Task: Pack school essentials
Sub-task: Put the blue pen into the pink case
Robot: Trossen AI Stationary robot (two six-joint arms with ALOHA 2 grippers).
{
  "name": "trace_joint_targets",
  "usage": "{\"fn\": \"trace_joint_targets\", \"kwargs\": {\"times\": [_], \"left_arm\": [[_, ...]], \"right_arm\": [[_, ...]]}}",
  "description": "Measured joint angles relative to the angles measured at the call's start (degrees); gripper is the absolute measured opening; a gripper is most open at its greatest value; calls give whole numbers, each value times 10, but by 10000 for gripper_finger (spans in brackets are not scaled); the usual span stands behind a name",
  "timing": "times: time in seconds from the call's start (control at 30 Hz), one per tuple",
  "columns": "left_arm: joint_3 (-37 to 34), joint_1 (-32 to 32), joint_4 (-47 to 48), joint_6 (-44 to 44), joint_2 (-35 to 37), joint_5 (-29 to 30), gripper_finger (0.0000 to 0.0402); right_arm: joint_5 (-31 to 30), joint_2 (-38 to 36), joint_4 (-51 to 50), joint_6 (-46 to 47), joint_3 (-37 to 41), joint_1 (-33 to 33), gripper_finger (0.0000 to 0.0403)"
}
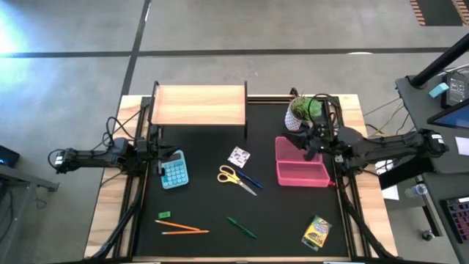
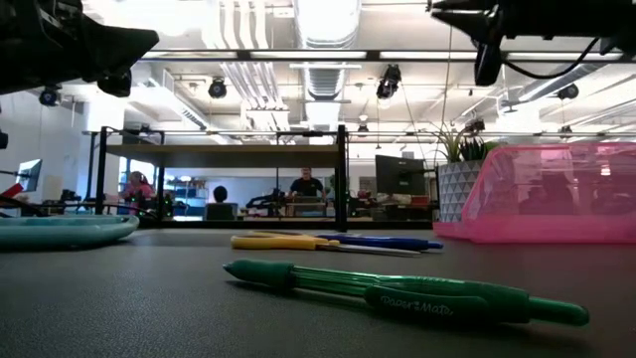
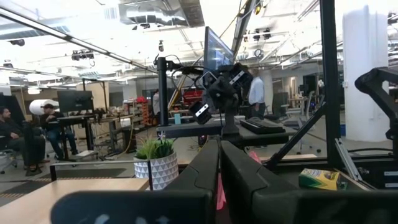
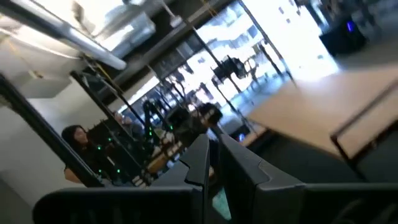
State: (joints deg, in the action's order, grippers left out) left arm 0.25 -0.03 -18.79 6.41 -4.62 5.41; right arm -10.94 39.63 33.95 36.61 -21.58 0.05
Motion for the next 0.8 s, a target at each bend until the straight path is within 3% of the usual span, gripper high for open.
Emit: {"fn": "trace_joint_targets", "kwargs": {"times": [0.57, 0.8], "left_arm": [[0, 0, 0, 0, 0, 0, 0], [0, 0, 0, 0, 0, 0, 0]], "right_arm": [[-5, 126, -19, 160, -88, 12, 28], [-11, 210, -19, 164, -135, 44, 28]]}}
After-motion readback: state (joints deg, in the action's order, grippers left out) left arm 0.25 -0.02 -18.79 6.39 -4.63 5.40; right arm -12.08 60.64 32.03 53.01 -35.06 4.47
